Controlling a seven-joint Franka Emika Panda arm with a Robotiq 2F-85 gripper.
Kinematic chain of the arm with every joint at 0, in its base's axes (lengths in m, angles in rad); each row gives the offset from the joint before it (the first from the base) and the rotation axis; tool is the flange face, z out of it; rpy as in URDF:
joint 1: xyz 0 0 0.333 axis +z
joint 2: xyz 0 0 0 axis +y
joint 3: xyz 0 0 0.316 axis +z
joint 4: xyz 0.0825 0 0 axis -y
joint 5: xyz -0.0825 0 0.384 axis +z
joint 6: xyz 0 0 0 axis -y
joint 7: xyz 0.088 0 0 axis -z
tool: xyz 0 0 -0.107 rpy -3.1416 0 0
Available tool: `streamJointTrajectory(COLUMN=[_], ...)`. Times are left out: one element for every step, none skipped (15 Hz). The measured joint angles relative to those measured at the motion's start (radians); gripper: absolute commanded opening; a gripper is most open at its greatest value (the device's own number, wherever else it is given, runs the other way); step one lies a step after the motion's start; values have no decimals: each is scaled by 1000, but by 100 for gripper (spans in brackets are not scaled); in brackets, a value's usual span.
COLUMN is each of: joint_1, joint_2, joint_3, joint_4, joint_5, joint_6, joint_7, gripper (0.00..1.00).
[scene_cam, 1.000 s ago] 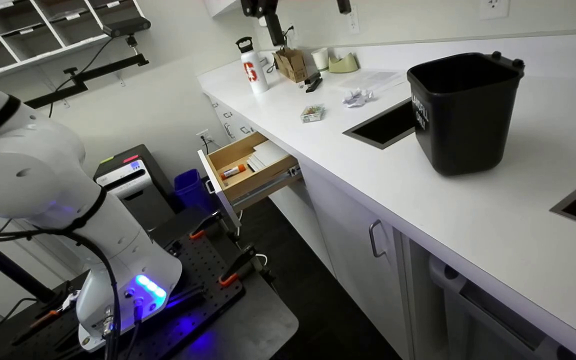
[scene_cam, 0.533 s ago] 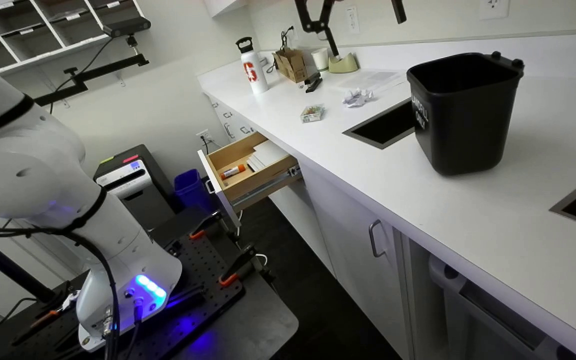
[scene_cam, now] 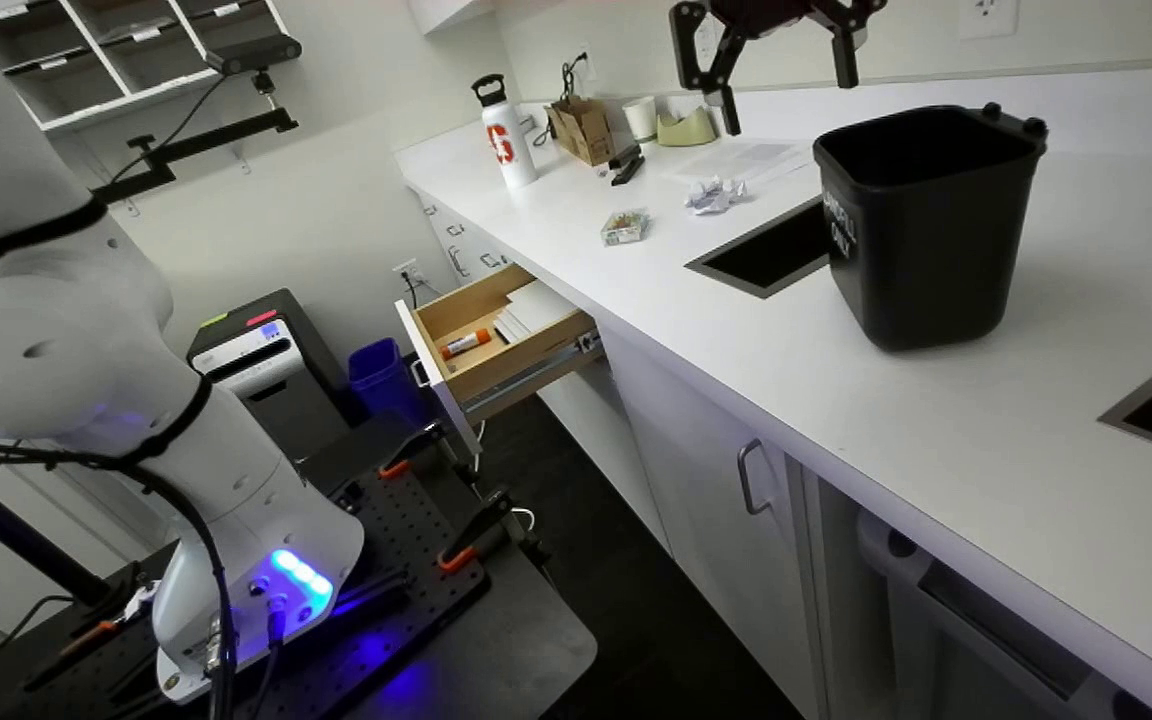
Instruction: Move the black bin towards you
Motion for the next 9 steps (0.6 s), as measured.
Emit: streamJointTrajectory(joint_1=[-9, -19, -28, -38, -46, -54, -60, -68, -75], joint_2=[36, 71, 105, 137, 166, 192, 214, 232, 247], joint_3=[11, 24, 37, 50, 62, 74, 84, 94, 103], joint_4=[27, 53, 78, 101, 122, 140, 155, 166, 174], joint_5=[4, 6, 6, 6, 6, 6, 6, 6, 6], joint_6=[0, -1, -2, -3, -7, -10, -13, -17, -21], joint_7=[0, 0, 0, 0, 0, 0, 1, 1, 1], gripper=[100, 100, 100, 100, 100, 100, 75, 72, 66])
